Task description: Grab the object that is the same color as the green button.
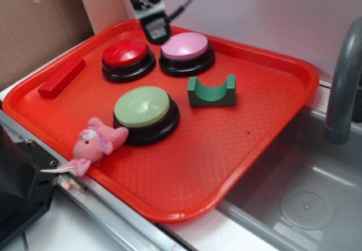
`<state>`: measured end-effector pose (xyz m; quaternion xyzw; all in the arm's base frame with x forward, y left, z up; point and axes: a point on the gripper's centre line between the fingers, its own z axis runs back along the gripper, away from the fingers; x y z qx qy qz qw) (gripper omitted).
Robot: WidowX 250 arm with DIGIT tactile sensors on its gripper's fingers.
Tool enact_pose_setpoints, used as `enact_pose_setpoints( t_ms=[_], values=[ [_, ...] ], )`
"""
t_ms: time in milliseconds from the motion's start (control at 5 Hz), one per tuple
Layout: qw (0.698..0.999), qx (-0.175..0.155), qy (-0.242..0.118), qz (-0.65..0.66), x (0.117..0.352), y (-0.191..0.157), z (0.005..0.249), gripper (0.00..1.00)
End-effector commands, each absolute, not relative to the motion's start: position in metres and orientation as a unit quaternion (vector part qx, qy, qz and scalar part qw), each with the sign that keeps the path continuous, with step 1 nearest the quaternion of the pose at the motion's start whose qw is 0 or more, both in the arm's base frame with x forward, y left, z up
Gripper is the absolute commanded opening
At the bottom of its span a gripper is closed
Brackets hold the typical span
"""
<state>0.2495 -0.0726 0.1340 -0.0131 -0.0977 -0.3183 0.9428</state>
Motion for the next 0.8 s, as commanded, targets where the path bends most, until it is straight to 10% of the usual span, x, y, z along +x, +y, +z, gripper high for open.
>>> enact_pose_setpoints(
  t_ms=[0,600],
  values=[
    [0.904,-0.021,-0.121,-0.410,0.285,-0.111,0.098,1.00],
    [0.887,-0.034,-0.102,-0.448,0.306,-0.124,0.056,1.00]
  ],
)
